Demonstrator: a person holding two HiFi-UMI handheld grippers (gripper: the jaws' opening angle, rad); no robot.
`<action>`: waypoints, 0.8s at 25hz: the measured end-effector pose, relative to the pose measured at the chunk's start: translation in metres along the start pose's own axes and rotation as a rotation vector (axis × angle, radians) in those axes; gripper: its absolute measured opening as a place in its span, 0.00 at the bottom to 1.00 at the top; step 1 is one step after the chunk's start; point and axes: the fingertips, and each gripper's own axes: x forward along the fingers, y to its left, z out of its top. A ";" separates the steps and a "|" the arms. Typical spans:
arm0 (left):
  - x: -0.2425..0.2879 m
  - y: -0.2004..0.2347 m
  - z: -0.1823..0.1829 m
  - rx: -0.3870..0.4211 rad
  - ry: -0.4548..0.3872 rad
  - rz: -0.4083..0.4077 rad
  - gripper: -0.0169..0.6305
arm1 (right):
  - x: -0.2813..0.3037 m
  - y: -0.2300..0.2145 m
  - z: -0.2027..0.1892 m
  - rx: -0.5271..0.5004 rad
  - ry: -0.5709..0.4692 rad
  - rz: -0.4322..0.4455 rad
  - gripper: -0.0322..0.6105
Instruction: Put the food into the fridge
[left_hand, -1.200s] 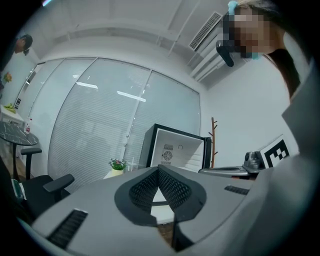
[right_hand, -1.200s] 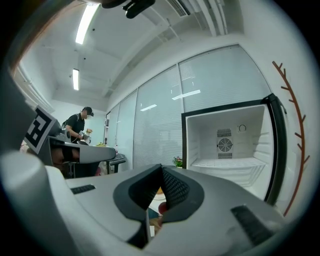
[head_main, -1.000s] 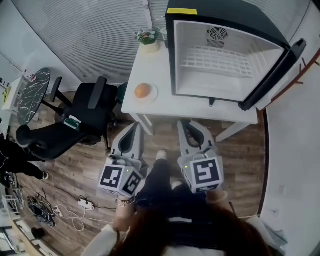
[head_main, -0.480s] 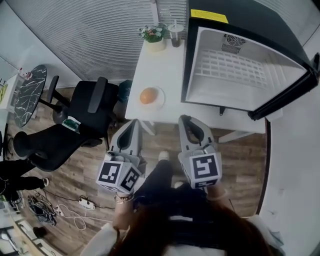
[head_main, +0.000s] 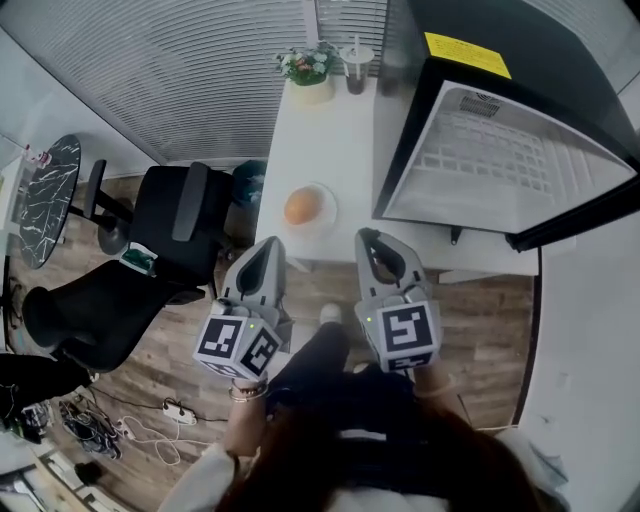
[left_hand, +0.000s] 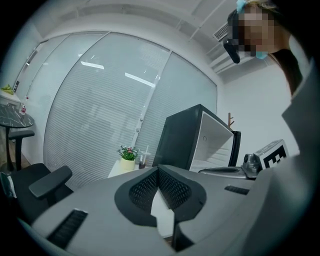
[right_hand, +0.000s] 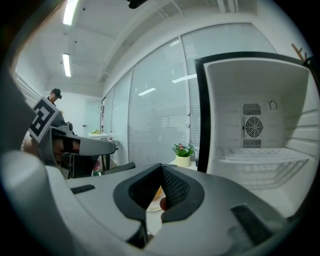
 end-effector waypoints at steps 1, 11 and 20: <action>0.004 0.005 -0.001 0.003 0.008 -0.003 0.02 | 0.005 0.000 -0.001 0.001 0.004 -0.001 0.05; 0.035 0.041 -0.001 0.014 0.080 -0.068 0.03 | 0.049 0.003 -0.007 0.049 0.062 -0.021 0.05; 0.044 0.048 -0.007 0.019 0.123 -0.127 0.03 | 0.060 0.011 -0.015 0.075 0.119 -0.030 0.05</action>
